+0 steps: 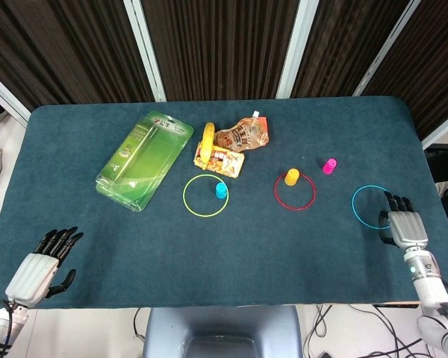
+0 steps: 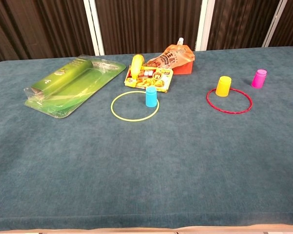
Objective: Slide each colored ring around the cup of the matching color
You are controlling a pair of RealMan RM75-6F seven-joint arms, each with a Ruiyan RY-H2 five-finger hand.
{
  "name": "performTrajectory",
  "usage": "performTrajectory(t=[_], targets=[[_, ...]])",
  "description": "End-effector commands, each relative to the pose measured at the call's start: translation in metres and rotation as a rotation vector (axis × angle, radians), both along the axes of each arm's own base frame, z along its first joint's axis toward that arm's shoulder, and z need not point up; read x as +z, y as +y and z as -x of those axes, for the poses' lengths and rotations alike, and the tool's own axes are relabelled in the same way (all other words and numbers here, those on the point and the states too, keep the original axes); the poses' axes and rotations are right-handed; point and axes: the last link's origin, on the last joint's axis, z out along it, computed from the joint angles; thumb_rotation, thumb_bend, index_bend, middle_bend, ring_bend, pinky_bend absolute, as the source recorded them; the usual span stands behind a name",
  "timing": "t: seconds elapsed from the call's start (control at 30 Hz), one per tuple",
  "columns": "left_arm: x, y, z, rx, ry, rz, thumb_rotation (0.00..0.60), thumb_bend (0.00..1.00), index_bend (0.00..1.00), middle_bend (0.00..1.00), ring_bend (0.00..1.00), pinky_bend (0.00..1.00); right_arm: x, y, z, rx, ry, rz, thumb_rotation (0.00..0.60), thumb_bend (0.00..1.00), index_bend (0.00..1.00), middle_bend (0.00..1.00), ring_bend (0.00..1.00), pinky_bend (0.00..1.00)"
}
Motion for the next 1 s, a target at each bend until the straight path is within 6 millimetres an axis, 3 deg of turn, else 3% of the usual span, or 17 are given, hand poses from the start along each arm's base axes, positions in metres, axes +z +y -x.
performTrajectory(t=[0.03, 1.0], targets=[[0.0001, 0.0, 0.0, 0.0, 0.0, 0.0, 0.6, 0.46, 0.0, 0.0, 0.0, 0.0, -0.0007, -0.0003, 0.0008, -0.007, 0.002, -0.002, 0.6, 0.47, 0.67, 0.1, 0.0, 0.0], [0.0012, 0.0008, 0.0007, 0.005, 0.001, -0.004, 0.6, 0.46, 0.0, 0.0, 0.0, 0.0, -0.0031, -0.0016, 0.0034, -0.032, 0.007, -0.004, 0.6, 0.47, 0.65, 0.1, 0.0, 0.0]])
